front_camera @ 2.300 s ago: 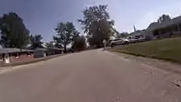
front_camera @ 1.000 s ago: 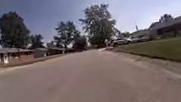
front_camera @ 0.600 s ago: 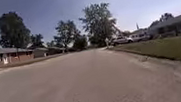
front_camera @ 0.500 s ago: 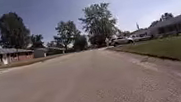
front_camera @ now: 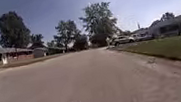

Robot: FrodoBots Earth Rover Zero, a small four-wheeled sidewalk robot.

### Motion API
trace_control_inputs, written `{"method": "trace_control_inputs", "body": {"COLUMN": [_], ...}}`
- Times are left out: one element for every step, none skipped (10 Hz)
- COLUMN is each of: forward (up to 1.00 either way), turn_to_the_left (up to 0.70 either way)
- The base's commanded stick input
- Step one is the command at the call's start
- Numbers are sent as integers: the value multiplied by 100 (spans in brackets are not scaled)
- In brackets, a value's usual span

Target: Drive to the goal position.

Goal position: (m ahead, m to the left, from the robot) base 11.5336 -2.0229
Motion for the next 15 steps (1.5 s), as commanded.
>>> {"method": "trace_control_inputs", "body": {"forward": [70, 70, 70, 70, 70, 70, 70, 70, 70, 70, 70, 70, 70, 70, 70], "turn_to_the_left": [0, 0, 0, 0, 0, 0, 0, 0, 0, 0, 0, 0, 0, 0, 0]}}
